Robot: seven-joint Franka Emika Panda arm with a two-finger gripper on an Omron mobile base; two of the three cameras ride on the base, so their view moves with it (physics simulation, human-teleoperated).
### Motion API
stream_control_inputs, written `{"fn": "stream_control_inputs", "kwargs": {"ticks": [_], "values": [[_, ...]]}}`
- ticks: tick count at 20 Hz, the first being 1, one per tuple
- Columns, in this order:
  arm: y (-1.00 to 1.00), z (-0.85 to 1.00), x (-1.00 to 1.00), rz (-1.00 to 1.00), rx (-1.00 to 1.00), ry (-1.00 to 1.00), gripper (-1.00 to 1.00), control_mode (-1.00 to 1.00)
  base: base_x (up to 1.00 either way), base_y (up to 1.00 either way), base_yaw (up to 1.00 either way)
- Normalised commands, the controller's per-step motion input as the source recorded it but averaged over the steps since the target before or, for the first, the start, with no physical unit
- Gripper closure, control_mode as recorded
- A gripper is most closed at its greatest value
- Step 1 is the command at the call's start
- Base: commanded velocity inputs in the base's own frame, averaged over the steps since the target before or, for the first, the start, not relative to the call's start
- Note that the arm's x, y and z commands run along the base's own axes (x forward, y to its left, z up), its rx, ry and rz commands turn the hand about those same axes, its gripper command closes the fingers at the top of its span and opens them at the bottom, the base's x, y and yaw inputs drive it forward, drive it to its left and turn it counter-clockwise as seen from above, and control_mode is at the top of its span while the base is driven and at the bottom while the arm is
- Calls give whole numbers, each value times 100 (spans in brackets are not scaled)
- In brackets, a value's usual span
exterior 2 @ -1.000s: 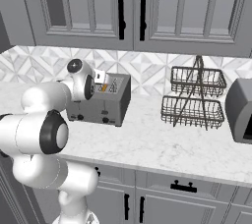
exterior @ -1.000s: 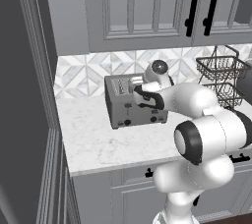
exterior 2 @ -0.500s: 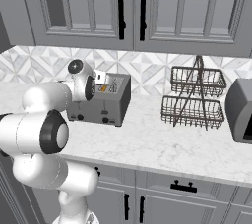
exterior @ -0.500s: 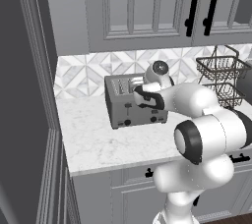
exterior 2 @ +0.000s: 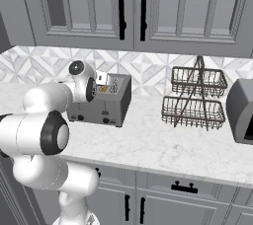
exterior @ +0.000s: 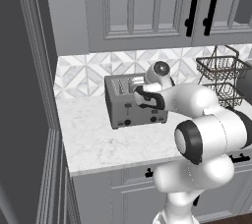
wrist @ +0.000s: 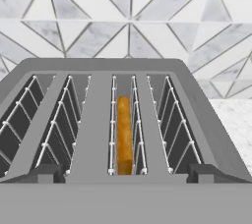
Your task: Start the toaster. Once the lever pops up, take the bread to the plate on the dining counter.
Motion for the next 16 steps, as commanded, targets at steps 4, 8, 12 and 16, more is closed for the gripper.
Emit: {"fn": "stream_control_inputs", "kwargs": {"ticks": [4,8,12,16], "values": [[0,0,0,0,0,0,-100,-100,0,0,0],[0,0,0,0,0,0,-100,-100,0,0,0],[0,0,0,0,0,0,-100,-100,0,0,0],[0,0,0,0,0,0,-100,-100,0,0,0]]}}
